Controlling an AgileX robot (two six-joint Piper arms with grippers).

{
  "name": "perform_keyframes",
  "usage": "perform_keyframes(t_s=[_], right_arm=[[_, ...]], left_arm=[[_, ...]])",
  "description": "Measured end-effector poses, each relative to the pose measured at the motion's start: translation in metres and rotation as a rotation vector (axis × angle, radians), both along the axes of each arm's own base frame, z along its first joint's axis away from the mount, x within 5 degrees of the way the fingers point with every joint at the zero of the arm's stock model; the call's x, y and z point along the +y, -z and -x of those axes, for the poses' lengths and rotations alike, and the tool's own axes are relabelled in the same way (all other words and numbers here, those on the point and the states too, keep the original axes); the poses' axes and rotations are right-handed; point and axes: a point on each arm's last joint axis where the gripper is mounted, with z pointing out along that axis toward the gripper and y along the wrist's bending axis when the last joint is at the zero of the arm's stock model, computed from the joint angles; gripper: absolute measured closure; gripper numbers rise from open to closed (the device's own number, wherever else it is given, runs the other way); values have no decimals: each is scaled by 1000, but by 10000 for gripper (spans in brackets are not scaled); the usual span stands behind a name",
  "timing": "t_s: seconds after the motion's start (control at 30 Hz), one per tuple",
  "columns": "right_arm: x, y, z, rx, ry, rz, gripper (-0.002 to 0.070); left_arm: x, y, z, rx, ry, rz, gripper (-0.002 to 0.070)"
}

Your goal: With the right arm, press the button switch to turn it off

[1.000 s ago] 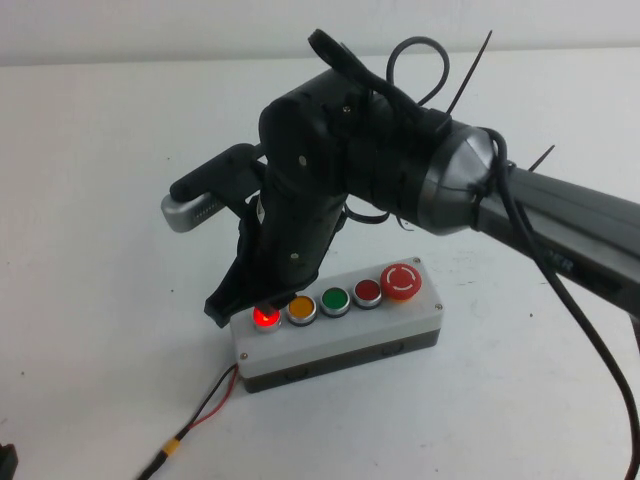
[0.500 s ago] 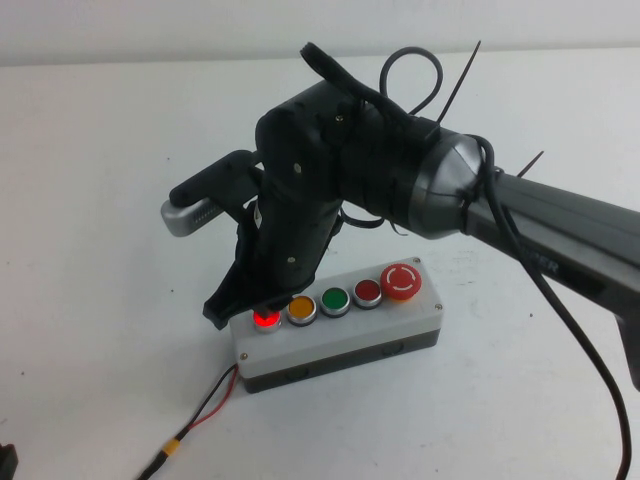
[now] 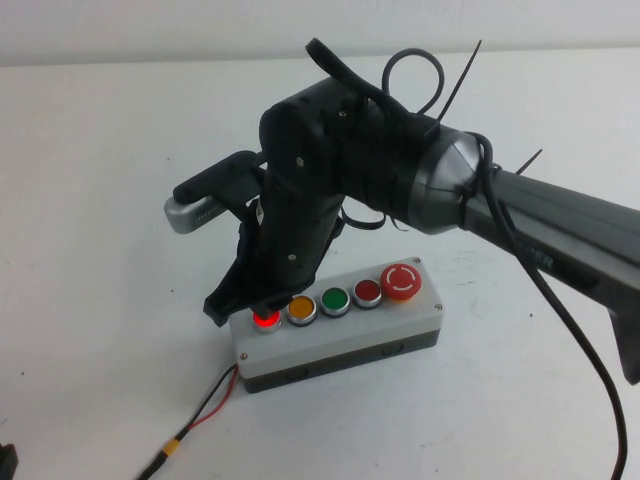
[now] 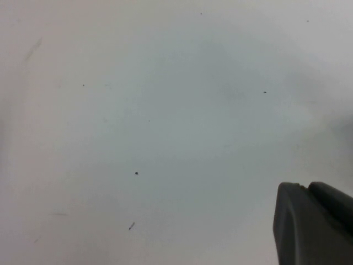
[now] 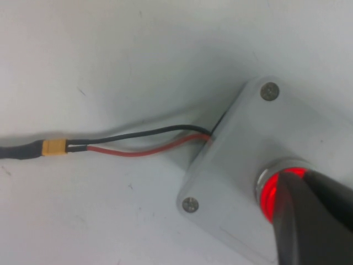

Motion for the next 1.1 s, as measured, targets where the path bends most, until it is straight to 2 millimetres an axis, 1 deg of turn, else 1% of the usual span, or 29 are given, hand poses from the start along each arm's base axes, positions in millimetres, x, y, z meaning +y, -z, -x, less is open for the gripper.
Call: perform_keyframes(t_s=[0.17,0.27,0.33,0.43,0.5,0.6,0.7,0.77,0.83,0.9,1.03,1.1], right_arm=[[-1,-2,-2,2,4,-16,692],[-5,-14,0,-23,-13,-35,692],[-9,-28,4,-40,-14,-53,692],[-23,-68,16,-91,-16,-108,692],[-36,-100,27,-138,-22,-149,692],[-58,-139,43,-212,-22,-187,692],[-79,-169,57,-298,-14,-205,692],[-93,-182,66,-328,-2,-214,692],[-109,-191,78,-348,14,-217,692],[-125,-192,91,-344,35,-211,692],[-154,-174,113,-331,67,-175,692],[-169,-160,125,-311,105,-164,692]], left_arm=[[0,0,0,0,0,0,677],[0,0,0,0,0,0,677],[0,0,0,0,0,0,677],[0,0,0,0,0,0,677],[0,0,0,0,0,0,677],[0,0,0,0,0,0,677],[0,0,0,0,0,0,677],[0,0,0,0,0,0,677],[0,0,0,0,0,0,677],[0,0,0,0,0,0,677],[0,0,0,0,0,0,677],[0,0,0,0,0,0,677]])
